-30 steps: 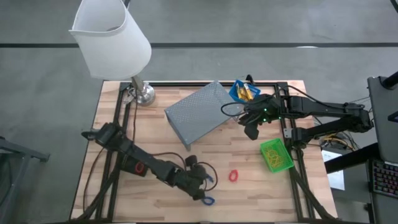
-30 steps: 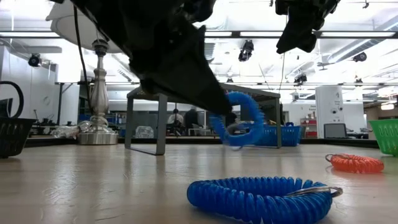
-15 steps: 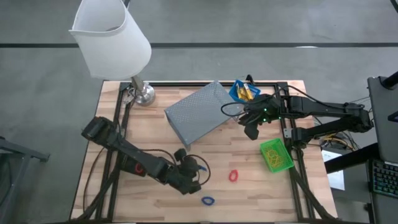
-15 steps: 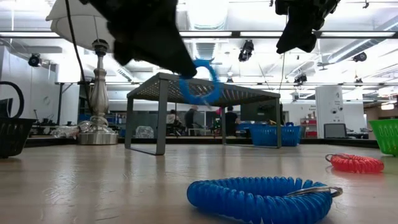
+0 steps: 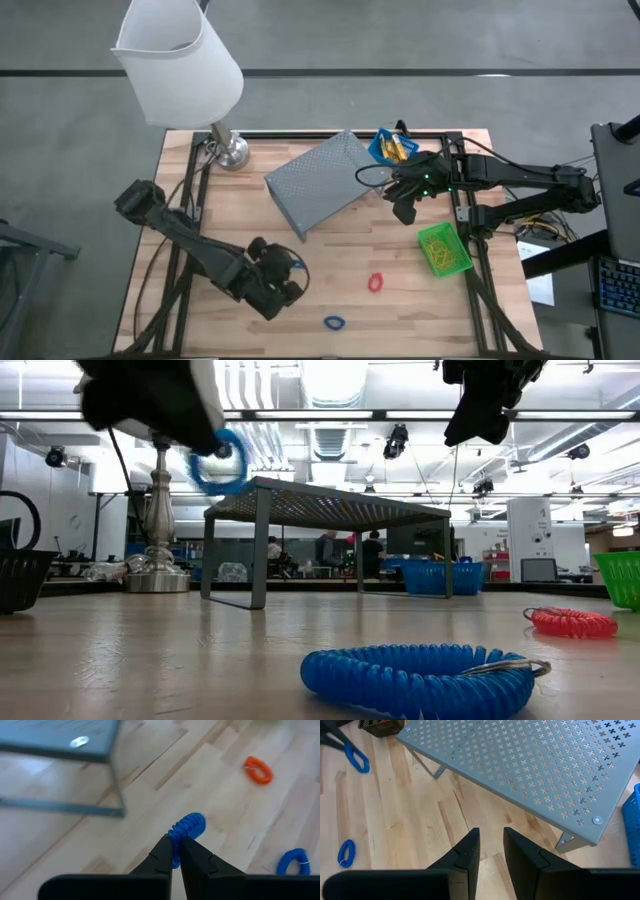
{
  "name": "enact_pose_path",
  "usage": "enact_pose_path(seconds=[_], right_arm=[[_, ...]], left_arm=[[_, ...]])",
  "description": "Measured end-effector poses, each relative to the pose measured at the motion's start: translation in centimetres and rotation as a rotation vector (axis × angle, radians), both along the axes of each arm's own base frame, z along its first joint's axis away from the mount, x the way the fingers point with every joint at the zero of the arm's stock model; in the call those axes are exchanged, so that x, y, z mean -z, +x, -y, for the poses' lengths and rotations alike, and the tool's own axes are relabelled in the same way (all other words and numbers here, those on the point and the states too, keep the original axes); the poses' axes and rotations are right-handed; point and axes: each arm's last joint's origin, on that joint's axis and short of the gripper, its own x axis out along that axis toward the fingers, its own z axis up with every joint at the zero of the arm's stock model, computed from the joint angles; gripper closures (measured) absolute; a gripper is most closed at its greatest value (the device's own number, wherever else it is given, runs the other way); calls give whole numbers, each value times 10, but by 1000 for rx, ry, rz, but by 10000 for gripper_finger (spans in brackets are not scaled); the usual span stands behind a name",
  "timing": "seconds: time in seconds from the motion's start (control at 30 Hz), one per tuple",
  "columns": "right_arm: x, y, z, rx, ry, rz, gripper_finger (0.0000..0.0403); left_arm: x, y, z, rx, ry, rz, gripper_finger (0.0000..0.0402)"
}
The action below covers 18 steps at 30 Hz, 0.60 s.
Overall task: Pick & Place Office Desk Supplies
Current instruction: Put the blue spring keychain into the black basket
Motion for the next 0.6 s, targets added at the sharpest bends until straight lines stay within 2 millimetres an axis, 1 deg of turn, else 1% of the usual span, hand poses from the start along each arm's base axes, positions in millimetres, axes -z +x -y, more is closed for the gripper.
enact_pose_path(seconds=[0.1, 0.37, 0.6], right_arm=[[0, 0, 0, 0, 0, 0, 319], [0, 0, 0, 1, 0, 0, 319], [0, 0, 0, 0, 0, 0, 319]], left_arm=[[-6, -14, -3, -57, -37, -43, 378], [-17, -45, -12, -242, -218, -225, 378], [-27, -75, -16, -441, -287, -381, 378]])
